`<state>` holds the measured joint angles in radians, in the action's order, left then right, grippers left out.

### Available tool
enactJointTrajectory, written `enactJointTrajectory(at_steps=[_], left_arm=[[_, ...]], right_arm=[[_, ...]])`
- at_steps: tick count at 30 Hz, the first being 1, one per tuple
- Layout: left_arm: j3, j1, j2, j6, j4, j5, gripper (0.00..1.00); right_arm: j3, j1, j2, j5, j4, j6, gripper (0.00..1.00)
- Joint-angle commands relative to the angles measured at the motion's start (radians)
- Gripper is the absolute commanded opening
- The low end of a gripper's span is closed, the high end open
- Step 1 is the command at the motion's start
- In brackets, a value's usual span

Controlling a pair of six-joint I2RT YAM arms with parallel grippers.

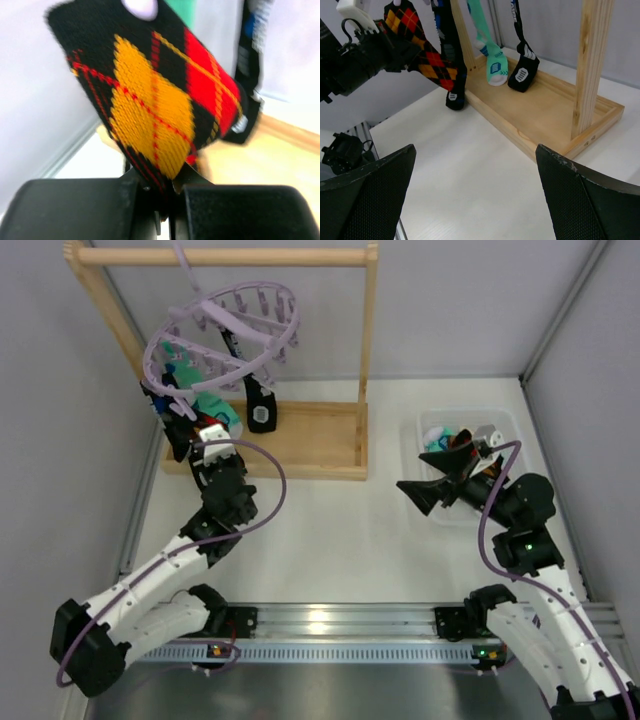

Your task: Remove the socks clipped to the hanger

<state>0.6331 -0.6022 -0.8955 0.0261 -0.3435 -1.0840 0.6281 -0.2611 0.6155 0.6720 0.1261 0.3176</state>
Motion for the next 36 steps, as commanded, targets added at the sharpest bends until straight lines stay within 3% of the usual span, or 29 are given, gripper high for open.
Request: enactJointTrajectory(at_steps=[1, 13, 22, 25, 27, 29, 36], left_arm=[[0.013, -0.128, -0.048, 0.008, -0.045, -0.206, 0.00], [0.204, -0.353, -0.259, 0.075, -0.046, -0.258, 0.00], [0.212, -0.409, -0.301, 0.083, -0.046, -0.304, 0.00], [0.204, -0.407, -0.315, 0.097, -0.046, -0.275, 0.00], [0.215, -0.407, -0.341, 0.104, -0.048, -0.261, 0.00], [0.227, -0.407, -0.373, 0.121, -0.049, -0.231, 0.00], [0.326, -0.392, -0.490, 0.185, -0.054, -0.117, 0.00]], right_arm=[[0.027, -0.013, -0.010, -0.012, 0.026, 0.050, 0.99], [0.117, -0.012, 0.004, 0.031, 0.014, 0.107, 0.99], [0.437, -0.023, 0.197, 0.022, -0.137, 0.074, 0.95], [0.620, -0.096, 0.312, -0.147, -0.340, -0.030, 0.94], [0.726, -0.229, 0.381, -0.345, -0.483, -0.090, 0.93], [0.885, -0.365, 0.495, -0.432, -0.548, -0.147, 0.93], [1.347, -0.622, 0.837, -0.793, -0.779, -0.245, 0.90]])
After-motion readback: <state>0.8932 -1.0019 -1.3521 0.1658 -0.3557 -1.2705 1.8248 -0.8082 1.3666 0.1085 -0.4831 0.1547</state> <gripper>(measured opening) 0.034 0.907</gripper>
